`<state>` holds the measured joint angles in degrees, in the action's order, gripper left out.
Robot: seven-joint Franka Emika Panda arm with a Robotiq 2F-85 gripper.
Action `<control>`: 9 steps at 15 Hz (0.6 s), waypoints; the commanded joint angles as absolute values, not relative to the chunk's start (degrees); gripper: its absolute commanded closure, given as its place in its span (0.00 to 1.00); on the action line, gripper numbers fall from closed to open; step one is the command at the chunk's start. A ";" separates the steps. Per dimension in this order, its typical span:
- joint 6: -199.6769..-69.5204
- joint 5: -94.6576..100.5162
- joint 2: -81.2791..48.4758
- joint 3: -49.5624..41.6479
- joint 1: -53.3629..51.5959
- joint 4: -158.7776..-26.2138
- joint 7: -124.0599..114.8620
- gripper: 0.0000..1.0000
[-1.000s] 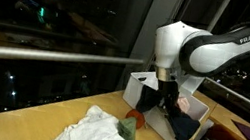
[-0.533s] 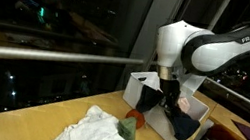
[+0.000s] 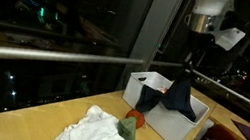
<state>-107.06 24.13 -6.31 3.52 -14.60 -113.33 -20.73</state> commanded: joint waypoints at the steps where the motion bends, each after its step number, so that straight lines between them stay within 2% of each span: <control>1: -104.94 26.13 1.83 3.65 -10.65 -115.71 -18.55 1.00; 9: -109.28 26.49 -0.54 2.84 -3.60 -114.94 -15.14 1.00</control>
<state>-107.25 25.43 1.63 3.26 -4.80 -115.70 -16.39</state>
